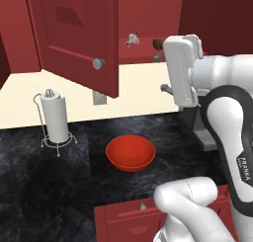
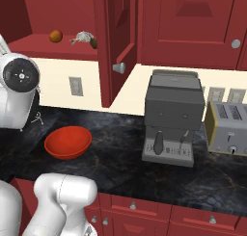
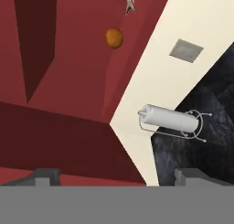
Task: Open the cabinet. Pick the kiwi and mango from the cabinet and place them into the bowl. Then close the cabinet.
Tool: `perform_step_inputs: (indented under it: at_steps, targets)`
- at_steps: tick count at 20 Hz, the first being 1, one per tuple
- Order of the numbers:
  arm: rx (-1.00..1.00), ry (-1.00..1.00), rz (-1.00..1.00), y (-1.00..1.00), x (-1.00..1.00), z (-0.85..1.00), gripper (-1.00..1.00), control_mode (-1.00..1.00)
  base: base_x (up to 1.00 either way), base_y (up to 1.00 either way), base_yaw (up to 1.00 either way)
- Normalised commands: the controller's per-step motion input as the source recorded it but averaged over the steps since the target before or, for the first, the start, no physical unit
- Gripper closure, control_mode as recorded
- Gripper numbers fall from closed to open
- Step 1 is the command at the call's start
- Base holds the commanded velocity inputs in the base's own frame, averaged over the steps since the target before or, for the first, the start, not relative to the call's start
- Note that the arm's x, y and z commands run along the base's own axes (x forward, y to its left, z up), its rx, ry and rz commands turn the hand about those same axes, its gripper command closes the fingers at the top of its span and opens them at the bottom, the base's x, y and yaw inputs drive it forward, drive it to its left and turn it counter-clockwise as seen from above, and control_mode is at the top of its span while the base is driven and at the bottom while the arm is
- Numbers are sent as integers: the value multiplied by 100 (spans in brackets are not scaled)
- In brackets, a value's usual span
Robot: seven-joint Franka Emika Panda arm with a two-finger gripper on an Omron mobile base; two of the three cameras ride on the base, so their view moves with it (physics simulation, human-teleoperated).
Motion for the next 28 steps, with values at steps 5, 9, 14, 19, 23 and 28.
perform_step_inputs:
  at_steps: [5,9,14,19,23,28]
  targets:
    - [6,6,20,50,56,-19,-100,-100,0,0,0]
    - [10,11,24,43,57,-9,-100,-100,0,0,0]
    - [10,12,32,51,19,-3,-100,-100,0,0,0]
    - [1,7,36,63,0,0,-100,-100,0,0,0]
    - [0,6,34,70,0,0,-100,-100,0,0,0]
    - [0,3,31,75,0,-1,-100,-100,0,0,0]
